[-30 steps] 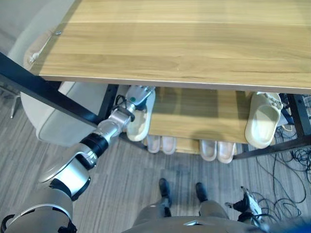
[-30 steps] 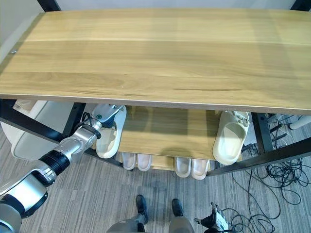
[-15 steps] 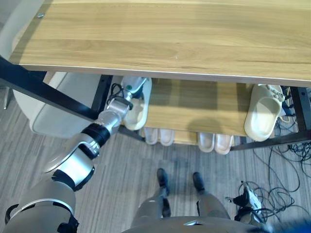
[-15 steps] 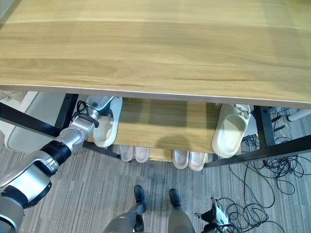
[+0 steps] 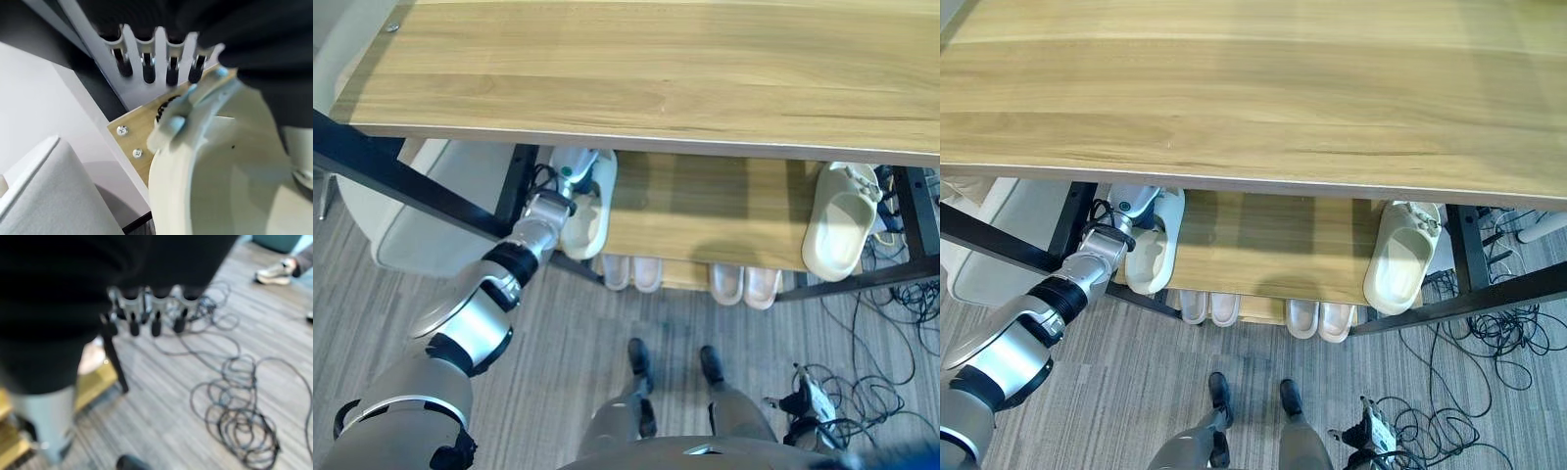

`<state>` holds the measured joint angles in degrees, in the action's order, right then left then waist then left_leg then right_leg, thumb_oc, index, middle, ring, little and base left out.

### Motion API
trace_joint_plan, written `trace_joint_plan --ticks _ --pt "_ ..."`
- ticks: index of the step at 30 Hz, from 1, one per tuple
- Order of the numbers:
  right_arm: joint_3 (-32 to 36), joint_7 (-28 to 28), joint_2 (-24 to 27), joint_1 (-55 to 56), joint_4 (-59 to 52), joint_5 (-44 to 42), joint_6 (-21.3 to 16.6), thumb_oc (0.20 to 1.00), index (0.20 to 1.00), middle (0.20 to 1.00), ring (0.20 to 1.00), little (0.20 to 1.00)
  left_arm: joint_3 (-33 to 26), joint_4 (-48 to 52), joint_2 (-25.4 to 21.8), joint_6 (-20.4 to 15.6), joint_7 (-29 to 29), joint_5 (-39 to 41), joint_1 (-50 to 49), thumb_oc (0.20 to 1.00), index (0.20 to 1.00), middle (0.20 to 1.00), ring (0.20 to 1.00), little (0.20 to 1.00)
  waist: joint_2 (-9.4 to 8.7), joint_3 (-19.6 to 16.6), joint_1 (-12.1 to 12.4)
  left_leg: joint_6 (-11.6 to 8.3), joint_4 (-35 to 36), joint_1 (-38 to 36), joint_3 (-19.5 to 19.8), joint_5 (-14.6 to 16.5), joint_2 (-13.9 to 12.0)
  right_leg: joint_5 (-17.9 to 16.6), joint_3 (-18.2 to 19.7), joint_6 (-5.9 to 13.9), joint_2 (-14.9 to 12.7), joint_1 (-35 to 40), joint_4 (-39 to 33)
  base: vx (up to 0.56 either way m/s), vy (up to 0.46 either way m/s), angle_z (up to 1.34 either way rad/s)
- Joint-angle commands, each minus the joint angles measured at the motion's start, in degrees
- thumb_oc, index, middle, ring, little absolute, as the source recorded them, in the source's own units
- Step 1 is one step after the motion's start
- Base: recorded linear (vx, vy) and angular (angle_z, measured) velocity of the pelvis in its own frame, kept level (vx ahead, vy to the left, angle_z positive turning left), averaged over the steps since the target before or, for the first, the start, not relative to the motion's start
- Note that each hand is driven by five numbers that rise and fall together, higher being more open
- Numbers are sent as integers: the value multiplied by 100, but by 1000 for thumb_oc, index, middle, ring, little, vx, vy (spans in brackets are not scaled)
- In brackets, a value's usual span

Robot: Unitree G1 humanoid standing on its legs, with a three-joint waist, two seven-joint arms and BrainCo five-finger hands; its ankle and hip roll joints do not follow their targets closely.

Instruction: Arrange the slippers neatly on the shoe rack.

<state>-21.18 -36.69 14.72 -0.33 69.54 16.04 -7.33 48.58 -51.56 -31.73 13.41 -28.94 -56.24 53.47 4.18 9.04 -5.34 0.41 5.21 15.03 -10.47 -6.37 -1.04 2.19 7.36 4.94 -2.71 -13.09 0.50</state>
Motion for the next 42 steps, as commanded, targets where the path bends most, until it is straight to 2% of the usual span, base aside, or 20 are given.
trace_joint_plan --ticks 1,12,19,22,27,29,32,39,42 --pt "-72 -135 132 -149 -135 52 -92 1000 1000 1000 1000 1000 -206 -1132 -93 537 148 -343 728 200 200 200 200 200 -184 16 -36 -214 -21 -291 74 781 97 -133 10 440 -368 -144 67 0 0 0" --pt "-95 -248 142 -201 -174 86 -30 1000 1000 1000 1000 1000 -113 -807 -181 332 93 -436 644 200 200 200 200 200 -140 114 -31 -216 -21 -268 13 767 88 -131 63 434 -346 -258 135 -7 0 -2" --pt "-71 -226 171 -277 -206 28 23 1000 1000 1000 1000 1000 -318 -200 -51 235 -97 -365 573 200 200 200 200 200 -115 182 -18 -217 -21 -261 17 741 90 -116 81 410 -326 -318 208 -11 -5 -2" --pt "-45 -237 104 -260 -228 5 64 1000 1000 1000 1000 1000 -557 447 62 199 -228 -354 479 200 200 200 200 200 -113 202 -16 -214 -21 -268 21 737 94 -91 81 391 -319 -321 249 -3 -12 0" --pt "-53 -172 71 -279 -207 -4 82 1000 1000 1000 1000 1000 -579 919 563 5 -252 -451 335 200 200 200 200 200 -112 198 -38 -220 -21 -313 32 740 98 -61 100 362 -304 -285 278 0 -22 1" --pt "-84 -151 103 -401 -183 -22 100 1000 1000 1000 1000 1000 -558 632 1038 43 -306 -322 402 200 200 200 200 200 -108 201 -78 -221 -21 -328 6 740 102 -57 146 353 -294 -299 296 -13 -52 0" --pt "-106 -151 124 -436 -144 -35 89 1000 1000 1000 1000 1000 -535 325 1416 44 -395 -203 394 200 200 200 200 200 -93 201 -115 -218 -21 -343 -31 748 108 -60 198 350 -279 -333 308 -5 -39 -3" --pt "-71 -173 201 -571 35 -150 104 1000 1000 1000 1000 1000 -531 -552 2199 133 -599 162 507 200 200 200 200 200 23 224 -253 -216 -21 -307 -207 756 106 -80 393 346 -252 -569 406 -4 -25 -9" --pt "-62 -187 224 -583 108 -171 93 1000 1000 1000 1000 1000 -613 -714 2325 184 -706 297 665 200 200 200 200 200 52 256 -302 -217 -21 -258 -281 754 94 -116 476 351 -237 -686 412 -22 -33 -15"
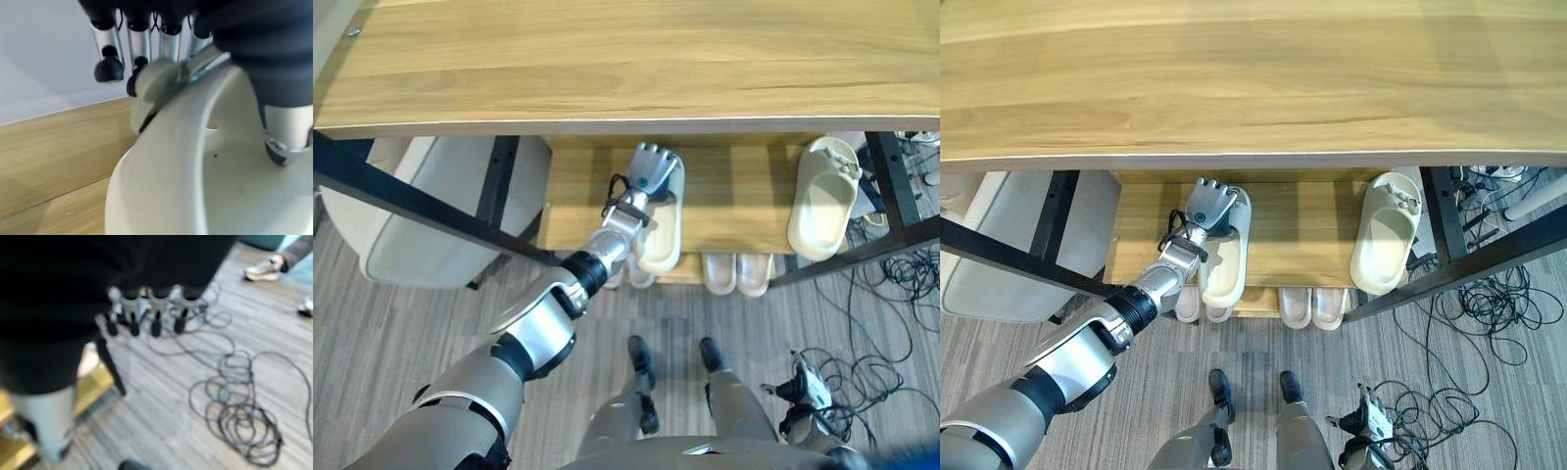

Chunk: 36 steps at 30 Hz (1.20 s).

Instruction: Arrange the slippers neatly on the shoe rack.

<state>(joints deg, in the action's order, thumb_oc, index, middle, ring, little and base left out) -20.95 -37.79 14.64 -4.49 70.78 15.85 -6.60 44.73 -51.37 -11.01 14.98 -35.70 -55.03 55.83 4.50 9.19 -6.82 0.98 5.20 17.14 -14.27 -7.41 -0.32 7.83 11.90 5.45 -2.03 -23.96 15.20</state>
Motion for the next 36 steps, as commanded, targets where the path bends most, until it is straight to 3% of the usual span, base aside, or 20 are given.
trace_joint_plan --ticks 1,13,36 --pt "-77 -80 239 -153 -5 -161 12 1000 1000 1000 1000 1000 -235 -769 290 33 -31 196 486 200 200 200 200 200 26 250 -166 -276 -20 -450 79 855 15 -688 54 300 -297 363 -1058 -18 -40 -15" --pt "-79 -100 330 -252 197 -204 40 1000 1000 1000 1000 1000 -262 -775 645 -13 -152 311 1214 200 200 200 200 200 201 311 -318 -302 -20 -332 -46 848 -34 -695 260 284 -196 46 -943 18 -32 -7" --pt "-88 -48 488 -410 377 -243 50 1000 1000 1000 1000 1000 -54 -644 1311 -212 -245 52 1713 200 200 200 200 200 457 290 -531 -306 -20 -337 -163 917 -3 -647 402 271 -143 -140 -807 14 -6 -4"
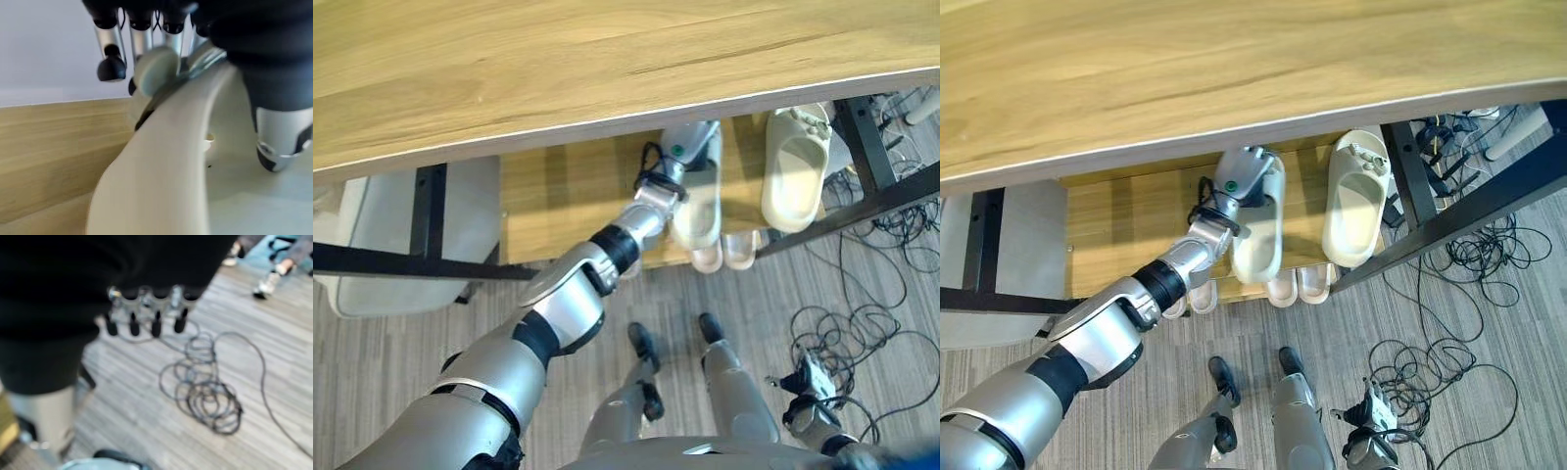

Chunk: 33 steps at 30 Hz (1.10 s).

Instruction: Arrange the slippers neatly on the shoe rack.

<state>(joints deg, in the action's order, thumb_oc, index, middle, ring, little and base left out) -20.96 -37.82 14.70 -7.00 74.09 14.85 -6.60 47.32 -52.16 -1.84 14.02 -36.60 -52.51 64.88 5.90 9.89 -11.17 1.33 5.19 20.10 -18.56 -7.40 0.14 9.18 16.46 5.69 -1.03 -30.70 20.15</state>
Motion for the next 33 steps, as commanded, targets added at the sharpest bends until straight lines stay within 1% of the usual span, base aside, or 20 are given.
trace_joint_plan --ticks 1,4,7,9,11,12,13,14,15,17,20,24,31,33 --pt "-82 -39 483 -177 60 -148 56 1000 1000 1000 1000 1000 -299 -570 422 -118 -142 -221 824 200 200 200 200 200 327 219 -102 -340 -19 -635 268 921 -44 -780 -47 247 -240 528 -1298 46 11 -1" --pt "-80 -44 481 -290 145 -175 67 1000 1000 1000 1000 1000 -228 -742 479 -56 -126 -247 874 200 200 200 200 200 387 203 -158 -331 -19 -647 231 974 -15 -771 -7 281 -256 507 -1308 24 11 -3" --pt "-49 -47 484 -281 225 -198 49 1000 1000 1000 1000 1000 -195 -925 385 52 -79 -275 912 200 200 200 200 200 381 176 -163 -328 -19 -604 190 974 -29 -836 35 303 -250 454 -1366 19 -8 -10" --pt "-16 -65 475 -237 287 -209 45 1000 1000 1000 1000 1000 -171 -1036 235 96 -77 -289 885 200 200 200 200 200 387 135 -147 -328 -19 -573 166 977 -45 -863 49 318 -247 419 -1398 15 -9 -16" --pt "12 -62 478 -201 341 -199 51 1000 1000 1000 1000 1000 -140 -1199 -22 150 -58 -252 815 200 200 200 200 200 397 82 -125 -336 -19 -549 156 972 -68 -881 36 319 -253 391 -1435 29 -14 -12" --pt "25 -47 468 -169 367 -205 57 1000 1000 1000 1000 1000 -122 -1310 -155 184 -44 -227 778 533 533 533 533 533 402 48 -119 -344 -19 -533 154 964 -77 -887 27 320 -252 383 -1455 29 -13 -7" --pt "29 -45 472 -143 371 -190 53 1000 1000 1000 1000 1000 -118 -1382 -243 207 -12 -220 764 589 589 589 589 589 408 30 -110 -349 -19 -527 154 961 -81 -896 19 321 -253 373 -1461 27 -5 -6" --pt "24 -33 463 -125 378 -172 48 1000 1000 1000 1000 1000 -107 -1505 -319 247 44 -196 738 432 432 432 432 432 412 7 -104 -357 -19 -510 159 952 -93 -908 10 318 -248 359 -1472 38 -13 -4" --pt "10 -51 433 -76 386 -106 40 1000 1000 1000 1000 1000 -132 -1727 -473 362 109 -131 716 200 200 200 200 200 414 -56 -72 -374 -19 -476 187 940 -115 -915 -32 302 -249 351 -1505 35 -14 -4" --pt "11 -37 418 -77 381 -104 19 1000 1000 1000 1000 1000 -226 -1938 -552 543 137 8 730 200 200 200 200 200 405 -87 -53 -390 -19 -435 223 915 -131 -938 -76 292 -249 346 -1529 0 0 0" --pt "-13 -1 355 -20 319 -83 -20 1000 1000 1000 1000 1000 -454 -2248 -547 826 146 243 796 200 200 200 200 200 342 -114 -61 -410 -19 -374 284 895 -155 -955 -135 269 -234 324 -1554 1 -7 1" --pt "-26 47 323 6 299 -59 -40 1000 1000 1000 1000 1000 -605 -2495 -490 1025 161 422 851 200 200 200 200 200 272 -153 -66 -418 -19 -339 307 887 -164 -964 -165 259 -216 321 -1559 10 -11 5" --pt "17 70 263 6 297 -85 -54 1000 1000 1000 1000 1000 -773 -2475 -285 1069 125 654 826 200 200 200 200 200 236 -218 -58 -421 -19 -356 329 899 -168 -953 -197 243 -212 338 -1549 11 -2 4" --pt "21 77 254 -25 305 -103 -35 1000 1000 1000 1000 1000 -920 -2436 -96 1081 40 865 790 200 200 200 200 200 231 -250 -49 -419 -19 -371 352 896 -164 -951 -216 227 -213 366 -1547 13 -4 2"
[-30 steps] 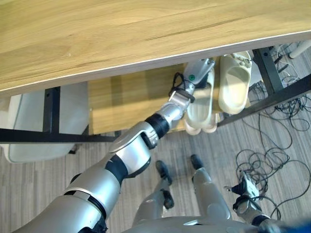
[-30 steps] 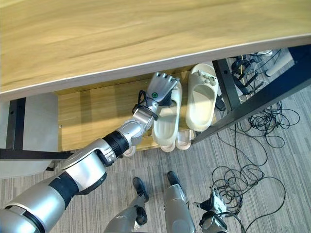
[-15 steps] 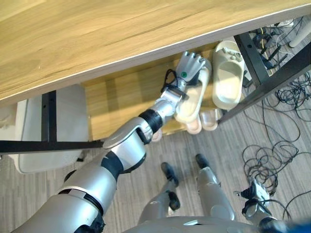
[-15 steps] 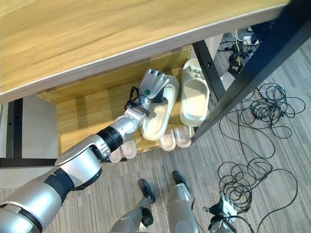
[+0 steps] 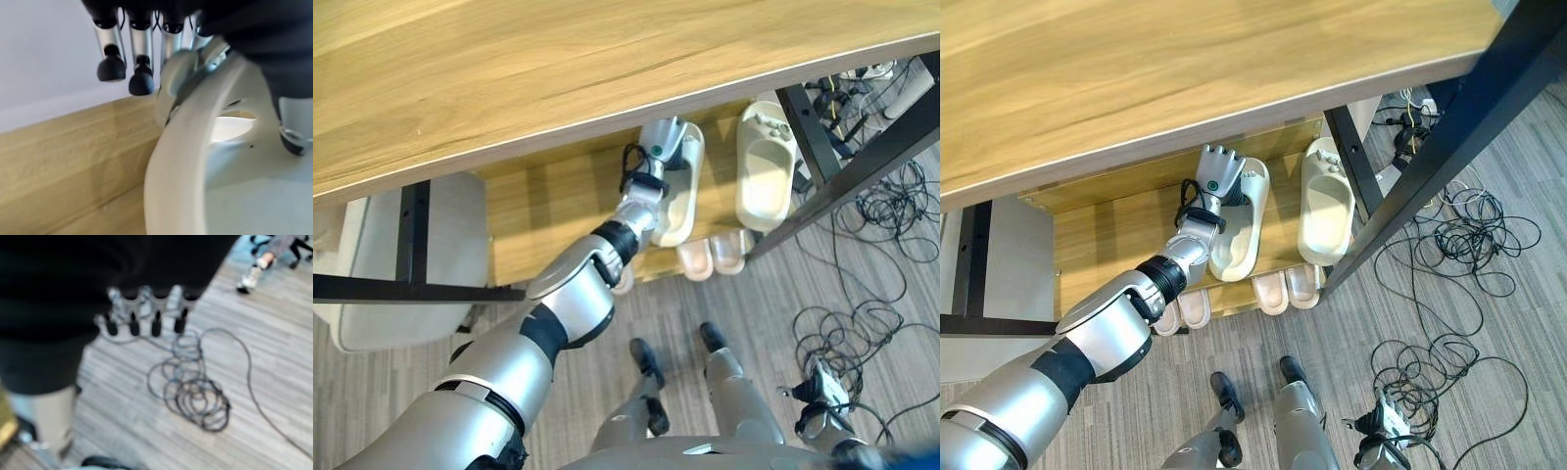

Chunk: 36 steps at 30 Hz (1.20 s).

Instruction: Arrange the slippers neatly on the shoe rack.

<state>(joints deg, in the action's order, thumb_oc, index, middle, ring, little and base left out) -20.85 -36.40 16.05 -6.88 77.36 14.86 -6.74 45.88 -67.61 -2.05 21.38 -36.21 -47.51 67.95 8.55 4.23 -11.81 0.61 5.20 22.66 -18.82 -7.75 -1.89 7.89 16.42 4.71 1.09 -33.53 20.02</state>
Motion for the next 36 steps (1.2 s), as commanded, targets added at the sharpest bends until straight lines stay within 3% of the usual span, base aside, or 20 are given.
trace_joint_plan --ticks 1,8,9,10,11,13,14,15,16,23,25,31,36 --pt "15 -70 108 -27 -21 -109 -22 1000 1000 1000 1000 1000 -836 -922 5 342 -14 478 478 200 200 200 200 200 -38 305 11 -350 -20 -633 383 934 36 -820 -214 318 -426 656 -1541 29 -4 6" --pt "21 -56 121 -53 -23 -177 -17 1000 1000 1000 1000 1000 -1013 -1069 270 428 -64 958 588 200 200 200 200 200 -48 295 -3 -354 -20 -611 372 918 37 -859 -195 313 -419 621 -1568 5 0 1" --pt "32 -33 134 -52 -21 -201 -19 1000 1000 1000 1000 1000 -1032 -1112 293 442 -50 1002 592 272 272 272 272 272 -52 289 -5 -355 -20 -601 362 915 33 -867 -190 309 -415 604 -1572 0 0 0" --pt "42 -43 129 -48 -21 -214 -15 1000 1000 1000 1000 1000 -1044 -1131 326 434 -29 1024 604 426 426 426 426 426 -48 282 -7 -352 -20 -598 354 915 28 -858 -190 301 -411 590 -1565 0 0 0" --pt "49 -47 123 -36 -22 -219 -15 1000 1000 1000 1000 1000 -1047 -1124 362 420 -16 1038 609 501 501 501 501 501 -46 278 -9 -352 -20 -595 352 912 24 -855 -188 298 -405 580 -1559 0 0 0" --pt "50 -48 123 -35 -23 -219 -15 1000 1000 1000 1000 1000 -1046 -1125 364 420 -16 1039 610 529 529 529 529 529 -45 276 -7 -352 -20 -594 351 912 24 -854 -187 298 -405 578 -1558 0 0 0" --pt "72 -24 121 -50 -25 -265 0 1000 1000 1000 1000 1000 -1015 -1101 428 352 35 1045 563 799 799 799 799 799 -44 258 10 -354 -20 -595 359 908 19 -848 -185 290 -400 578 -1546 0 0 0" --pt "56 -13 127 -73 -35 -267 12 1000 1000 1000 1000 1000 -986 -1054 444 308 73 1028 545 950 950 950 950 950 -45 253 17 -355 -20 -596 369 907 19 -847 -184 289 -396 580 -1543 0 0 0" --pt "38 7 132 -92 -32 -267 13 1000 1000 1000 1000 1000 -952 -1025 449 240 95 1024 504 1000 1000 1000 1000 1000 -46 251 23 -360 -20 -598 377 902 20 -842 -182 286 -394 585 -1542 0 0 0" --pt "47 54 77 -89 -23 -340 78 1000 1000 1000 1000 1000 -1252 -912 439 -114 -153 1597 236 1000 1000 1000 1000 1000 -55 210 9 -370 -20 -579 361 889 19 -851 -166 276 -386 522 -1504 0 0 0" --pt "32 56 54 -83 -50 -365 101 1000 1000 1000 1000 1000 -1549 -918 489 -340 -256 2238 201 1000 1000 1000 1000 1000 -54 174 15 -375 -20 -570 363 873 17 -861 -164 268 -383 507 -1498 0 0 0" --pt "52 55 93 -87 -168 -462 166 1000 1000 1000 1000 1000 -1838 -905 564 -707 -126 3124 195 1000 1000 1000 1000 1000 -2 127 69 -392 -20 -587 406 826 22 -837 -197 256 -377 546 -1451 0 0 0" --pt "57 106 104 -151 -220 -559 223 1000 1000 1000 1000 1000 -1716 -715 579 -874 33 3163 44 1000 1000 1000 1000 1000 52 152 148 -411 -20 -657 479 791 38 -784 -259 250 -396 671 -1423 -1 -10 4"
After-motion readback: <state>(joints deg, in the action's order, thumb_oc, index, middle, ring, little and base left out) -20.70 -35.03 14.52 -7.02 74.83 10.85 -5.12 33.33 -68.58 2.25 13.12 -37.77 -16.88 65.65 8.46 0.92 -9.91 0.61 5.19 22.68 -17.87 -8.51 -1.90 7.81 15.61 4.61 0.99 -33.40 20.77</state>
